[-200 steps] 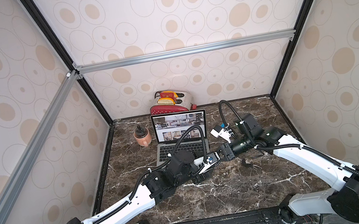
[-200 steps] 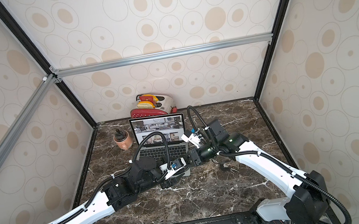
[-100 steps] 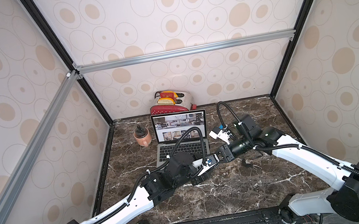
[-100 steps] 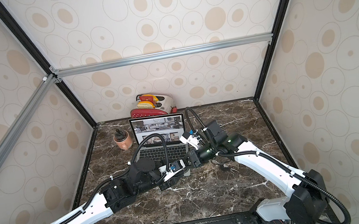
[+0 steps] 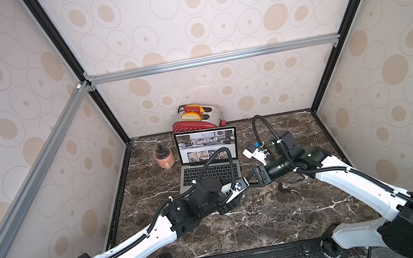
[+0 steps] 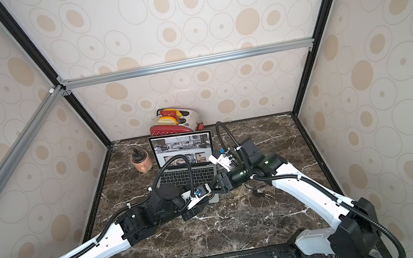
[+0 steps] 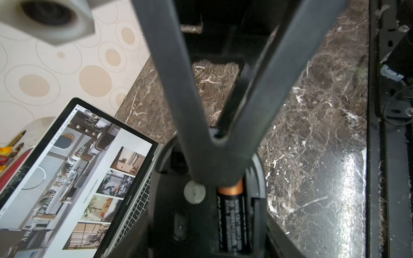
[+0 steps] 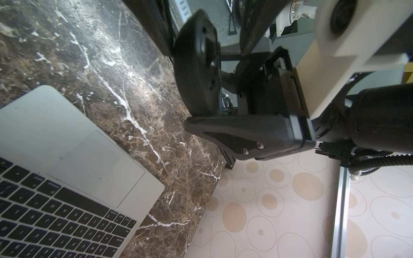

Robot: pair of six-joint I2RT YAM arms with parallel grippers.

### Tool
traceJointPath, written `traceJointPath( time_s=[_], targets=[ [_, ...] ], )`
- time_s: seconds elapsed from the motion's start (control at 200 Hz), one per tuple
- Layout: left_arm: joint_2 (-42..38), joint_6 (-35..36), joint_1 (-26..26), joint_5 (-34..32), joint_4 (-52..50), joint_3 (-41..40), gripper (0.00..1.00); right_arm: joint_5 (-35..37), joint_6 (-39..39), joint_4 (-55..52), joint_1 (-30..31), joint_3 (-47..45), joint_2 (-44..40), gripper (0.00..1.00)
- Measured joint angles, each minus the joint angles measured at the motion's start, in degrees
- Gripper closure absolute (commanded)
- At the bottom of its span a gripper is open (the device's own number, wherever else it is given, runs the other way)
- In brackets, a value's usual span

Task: Insert the wireless mouse receiver into the laptop
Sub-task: Pick up the mouse from the center of the board.

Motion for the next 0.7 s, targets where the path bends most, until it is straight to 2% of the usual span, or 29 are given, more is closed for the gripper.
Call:
traceJointPath(
  time_s=[0.18, 0.28, 0.521, 0.701],
  targets=[
    [-0.42, -2.19, 0.0, -1.62, 1.79, -2.97, 1.0, 0.94, 0.61, 0.66, -0.74, -1.92, -1.88, 0.45],
    [-1.86, -3.74, 0.0, -2.27, 5.92, -6.75, 1.0, 4.81, 0.04, -1.68, -1.73, -1.97, -3.3, 0.46],
    [-3.52, -5.73, -0.02, -2.19, 19.08, -15.67, 1.0, 19.58, -1.22, -9.01, -4.07, -2.29, -9.14, 0.53],
    [-2.86, -5.77, -0.09, -2.45, 26.38, -17.88, 1.0, 40.33, -1.29, -19.23, -4.11, -2.56, -6.12, 0.53]
  ],
)
